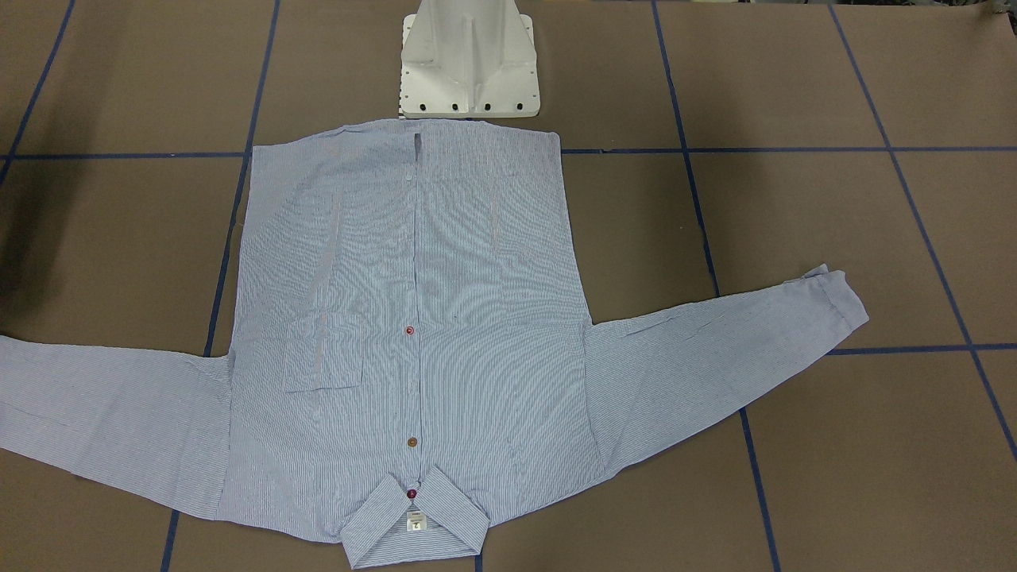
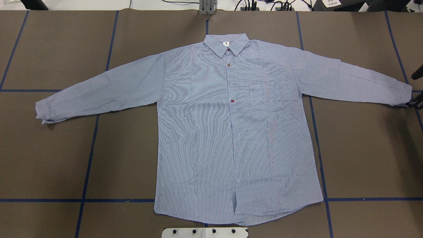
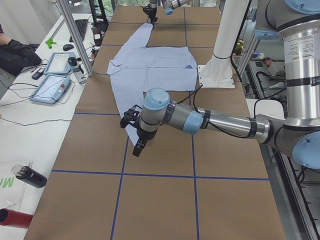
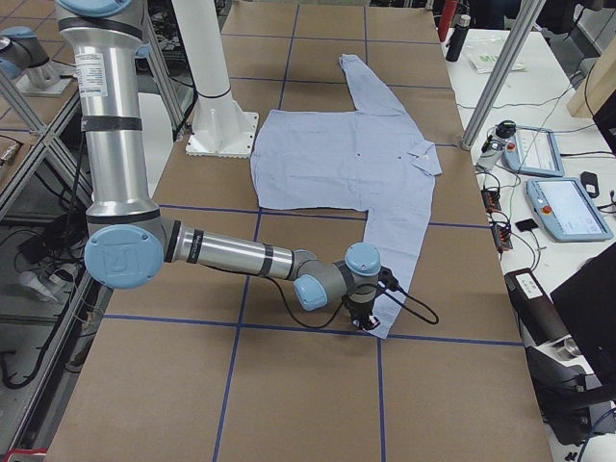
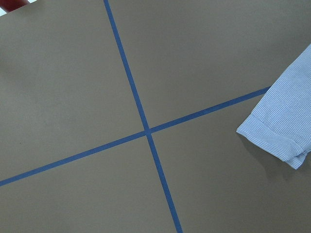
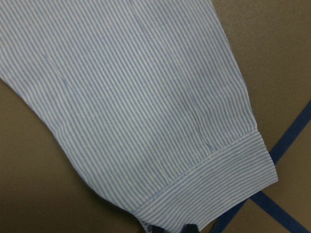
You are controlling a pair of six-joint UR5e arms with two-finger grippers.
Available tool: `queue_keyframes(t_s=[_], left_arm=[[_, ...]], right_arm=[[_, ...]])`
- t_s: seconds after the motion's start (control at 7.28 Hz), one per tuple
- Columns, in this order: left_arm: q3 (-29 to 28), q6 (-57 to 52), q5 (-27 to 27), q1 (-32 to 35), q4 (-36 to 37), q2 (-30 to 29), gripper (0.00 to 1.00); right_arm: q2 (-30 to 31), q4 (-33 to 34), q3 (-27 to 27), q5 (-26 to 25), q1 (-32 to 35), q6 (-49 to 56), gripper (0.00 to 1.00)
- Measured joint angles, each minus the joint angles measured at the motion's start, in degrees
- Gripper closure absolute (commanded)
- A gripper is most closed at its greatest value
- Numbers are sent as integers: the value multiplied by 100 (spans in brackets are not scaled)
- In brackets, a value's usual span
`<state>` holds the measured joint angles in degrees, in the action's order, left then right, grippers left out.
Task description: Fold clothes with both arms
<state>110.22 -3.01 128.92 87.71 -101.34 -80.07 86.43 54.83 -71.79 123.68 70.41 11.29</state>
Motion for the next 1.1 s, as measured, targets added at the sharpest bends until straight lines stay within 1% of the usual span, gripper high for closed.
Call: queue_keyframes(t_s=[0.27, 0.55, 0.82, 0.96, 1.1], left_arm=[[5, -6, 1, 1, 0, 0, 0], [17, -7, 3, 1, 0, 2, 0], [24, -7, 9, 1, 0, 7, 0], [21, -9, 10, 1, 0, 7, 0], [18, -10, 10, 1, 0, 6, 0]], right_arm=[[0, 18, -23, 54, 4, -401, 100], [-50, 244, -291, 215, 24, -758, 100], [-318, 1272, -1149, 264, 25, -1333, 100], [-552, 1771, -1619, 265, -96, -1953, 100], [-869, 2050, -1941, 249, -362, -2747, 100]])
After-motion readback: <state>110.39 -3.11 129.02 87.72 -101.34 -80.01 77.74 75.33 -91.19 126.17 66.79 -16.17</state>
